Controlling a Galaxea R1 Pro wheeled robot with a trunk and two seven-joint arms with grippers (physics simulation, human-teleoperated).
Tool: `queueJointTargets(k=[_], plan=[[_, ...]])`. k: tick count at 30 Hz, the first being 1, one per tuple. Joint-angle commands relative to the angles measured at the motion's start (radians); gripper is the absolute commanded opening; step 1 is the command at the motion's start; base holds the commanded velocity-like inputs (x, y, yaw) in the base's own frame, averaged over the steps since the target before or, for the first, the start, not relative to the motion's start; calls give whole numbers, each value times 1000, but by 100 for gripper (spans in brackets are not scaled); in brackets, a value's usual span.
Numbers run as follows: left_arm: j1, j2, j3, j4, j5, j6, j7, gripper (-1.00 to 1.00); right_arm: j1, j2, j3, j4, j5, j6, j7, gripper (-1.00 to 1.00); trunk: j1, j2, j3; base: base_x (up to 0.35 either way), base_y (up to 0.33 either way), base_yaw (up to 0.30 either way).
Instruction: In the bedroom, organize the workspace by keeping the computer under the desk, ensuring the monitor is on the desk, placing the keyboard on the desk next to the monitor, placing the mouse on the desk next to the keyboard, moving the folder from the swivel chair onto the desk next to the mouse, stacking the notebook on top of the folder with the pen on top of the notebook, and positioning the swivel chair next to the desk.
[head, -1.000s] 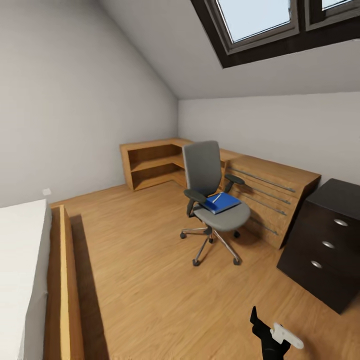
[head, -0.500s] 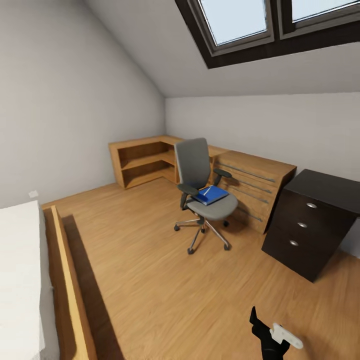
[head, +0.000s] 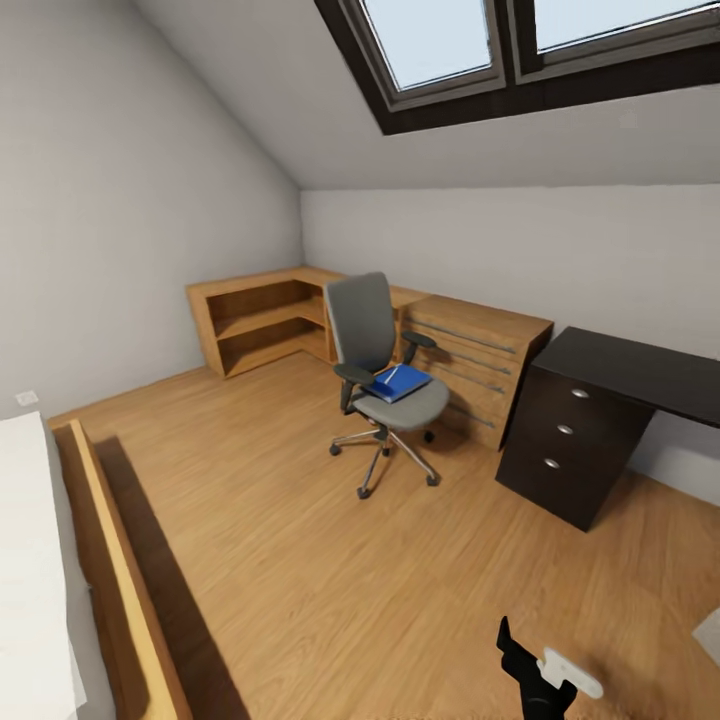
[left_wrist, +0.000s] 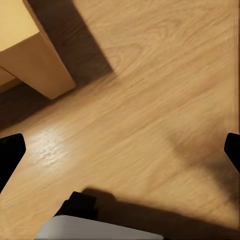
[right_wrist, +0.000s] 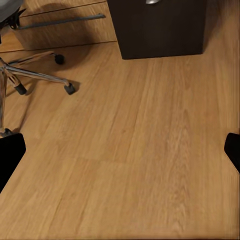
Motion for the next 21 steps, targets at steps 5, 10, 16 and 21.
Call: queueJointTargets(k=[5, 10, 16, 21], plan=[[0, 1, 1, -1, 10, -3, 0, 100, -1, 1, -4, 2, -6, -2, 12, 100, -19, 35, 8, -67, 3, -141], [0, 1, 2, -1, 10, -4, 0, 100, -1, 1, -3, 2, -2, -2, 14, 100, -39, 70, 19, -263, 1, -35], [0, 0, 1, 0, 10, -4, -1, 100, -1, 1, -3, 1, 0, -2, 14, 100, -62, 112, 37, -328, 0, -4], [0, -1, 2, 1, 10, -6, 0, 100, -1, 1, -3, 1, 0, -2, 15, 100, -81, 147, 52, -335, 0, -1]])
